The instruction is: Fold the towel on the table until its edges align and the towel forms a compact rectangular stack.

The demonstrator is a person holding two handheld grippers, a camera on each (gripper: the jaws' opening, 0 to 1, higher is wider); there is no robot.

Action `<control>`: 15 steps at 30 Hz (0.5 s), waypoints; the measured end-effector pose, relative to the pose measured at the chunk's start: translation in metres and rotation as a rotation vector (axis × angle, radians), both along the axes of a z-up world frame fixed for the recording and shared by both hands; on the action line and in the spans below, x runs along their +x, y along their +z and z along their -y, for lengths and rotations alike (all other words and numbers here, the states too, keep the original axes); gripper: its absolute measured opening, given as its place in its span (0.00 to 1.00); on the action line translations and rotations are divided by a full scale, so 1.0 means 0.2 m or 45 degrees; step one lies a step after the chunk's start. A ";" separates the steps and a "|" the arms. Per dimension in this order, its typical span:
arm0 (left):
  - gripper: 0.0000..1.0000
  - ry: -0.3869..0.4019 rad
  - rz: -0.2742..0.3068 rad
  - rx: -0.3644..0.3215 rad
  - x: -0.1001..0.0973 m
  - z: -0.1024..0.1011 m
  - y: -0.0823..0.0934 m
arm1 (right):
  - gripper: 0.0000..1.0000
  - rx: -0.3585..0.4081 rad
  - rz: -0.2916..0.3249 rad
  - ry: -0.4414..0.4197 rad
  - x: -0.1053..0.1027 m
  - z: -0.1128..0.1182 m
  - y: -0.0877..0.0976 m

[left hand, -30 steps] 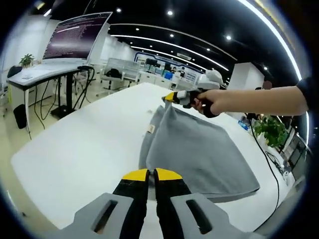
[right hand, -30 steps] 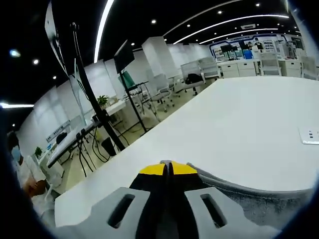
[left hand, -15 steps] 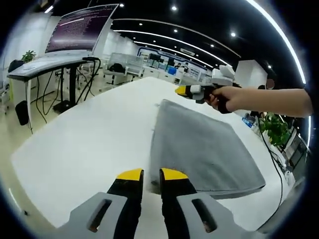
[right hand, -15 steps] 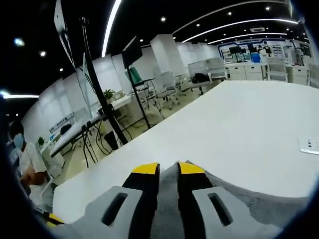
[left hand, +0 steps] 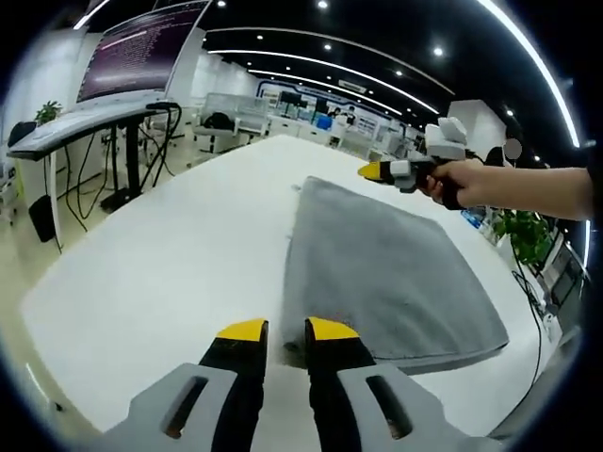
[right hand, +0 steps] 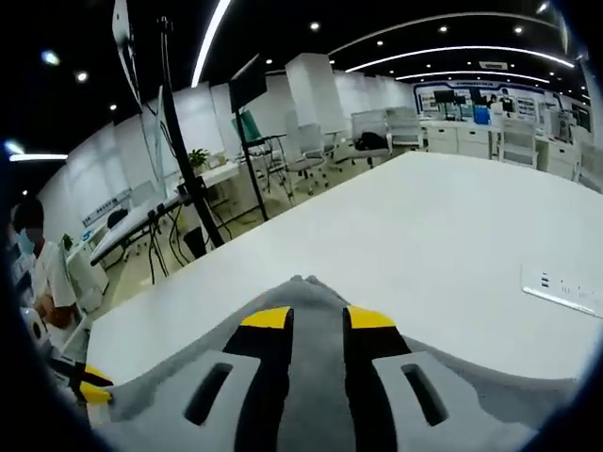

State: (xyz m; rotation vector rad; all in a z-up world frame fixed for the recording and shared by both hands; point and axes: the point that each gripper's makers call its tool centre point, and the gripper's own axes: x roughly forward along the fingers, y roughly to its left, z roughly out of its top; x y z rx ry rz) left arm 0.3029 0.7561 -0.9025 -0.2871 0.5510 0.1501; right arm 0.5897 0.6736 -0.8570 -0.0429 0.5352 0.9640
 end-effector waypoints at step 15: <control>0.17 -0.066 -0.042 0.016 0.00 0.00 -0.02 | 0.25 -0.104 -0.012 -0.091 0.07 0.33 -0.02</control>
